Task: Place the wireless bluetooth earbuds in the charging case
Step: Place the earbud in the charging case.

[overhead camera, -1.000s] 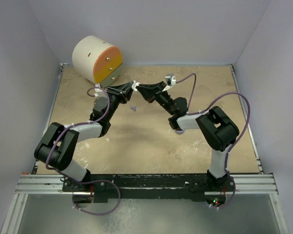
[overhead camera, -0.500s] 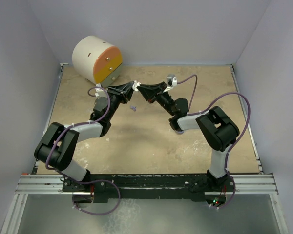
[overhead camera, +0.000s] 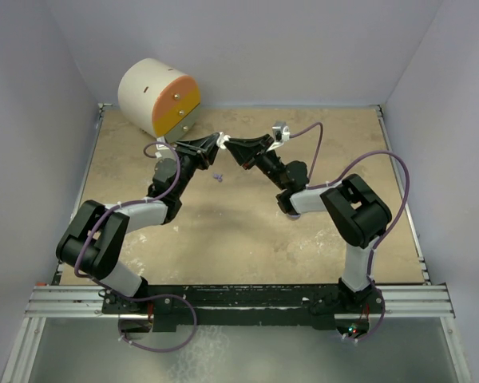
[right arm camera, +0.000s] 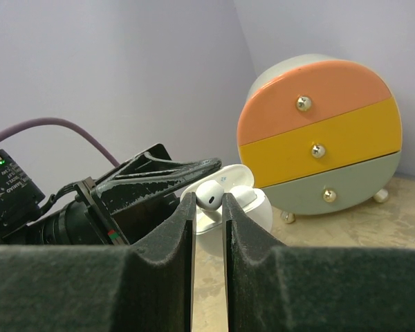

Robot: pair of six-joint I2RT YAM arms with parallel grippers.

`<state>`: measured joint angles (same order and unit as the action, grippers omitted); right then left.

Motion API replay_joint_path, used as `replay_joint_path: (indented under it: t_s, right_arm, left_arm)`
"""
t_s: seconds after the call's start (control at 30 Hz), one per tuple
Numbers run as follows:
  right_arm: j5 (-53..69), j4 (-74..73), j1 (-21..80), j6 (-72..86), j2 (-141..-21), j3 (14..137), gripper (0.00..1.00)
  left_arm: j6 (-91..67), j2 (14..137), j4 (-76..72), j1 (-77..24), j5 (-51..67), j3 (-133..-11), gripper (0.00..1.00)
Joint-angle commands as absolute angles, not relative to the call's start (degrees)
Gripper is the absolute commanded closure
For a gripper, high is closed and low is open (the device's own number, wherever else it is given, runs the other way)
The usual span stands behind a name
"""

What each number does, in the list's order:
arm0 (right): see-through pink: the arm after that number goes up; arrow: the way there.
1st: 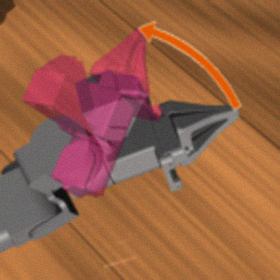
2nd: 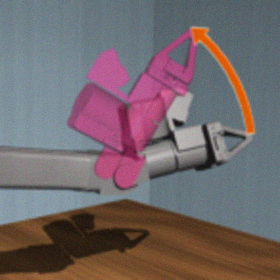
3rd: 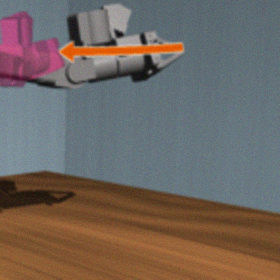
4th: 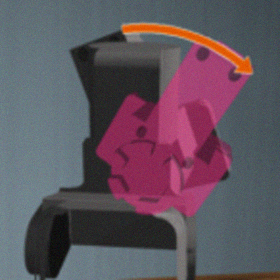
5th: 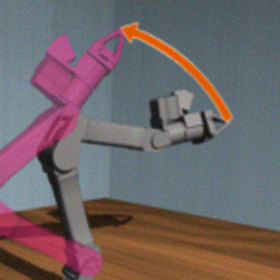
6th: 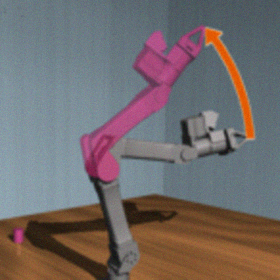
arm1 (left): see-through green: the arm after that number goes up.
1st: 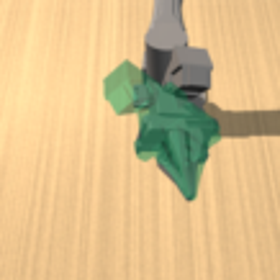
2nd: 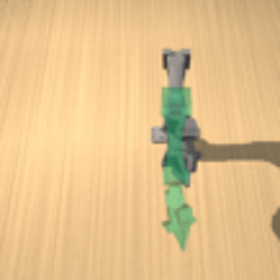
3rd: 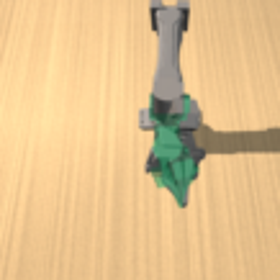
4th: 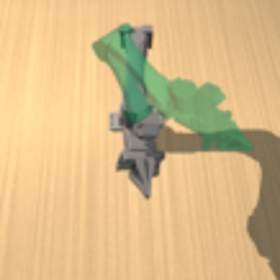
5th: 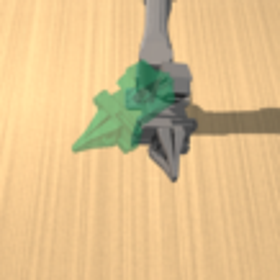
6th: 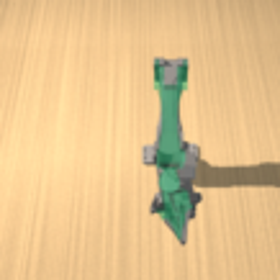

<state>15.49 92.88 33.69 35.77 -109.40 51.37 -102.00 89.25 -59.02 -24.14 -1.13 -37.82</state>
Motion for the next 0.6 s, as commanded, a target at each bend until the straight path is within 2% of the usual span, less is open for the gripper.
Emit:
replay_joint_path:
  t_s: [0.0, 0.23, 0.57]
  right_arm:
    - [14.9, 132.4, 33.5, 34.3, -106.8, 50.5, 0.80]
    - [14.9, 132.1, 33.6, 33.8, -106.2, 50.2, 0.72]
    - [14.9, 131.8, 33.5, 33.4, -105.6, 50.1, 0.68]
  left_arm:
    - [-103.4, 88.2, -65.2, -24.3, -2.4, -40.3, 1.00]
    - [-103.4, 88.4, -65.1, -24.3, -2.3, -40.6, 1.00]
    - [-103.4, 88.8, -65.3, -24.3, -2.3, -40.8, 1.00]
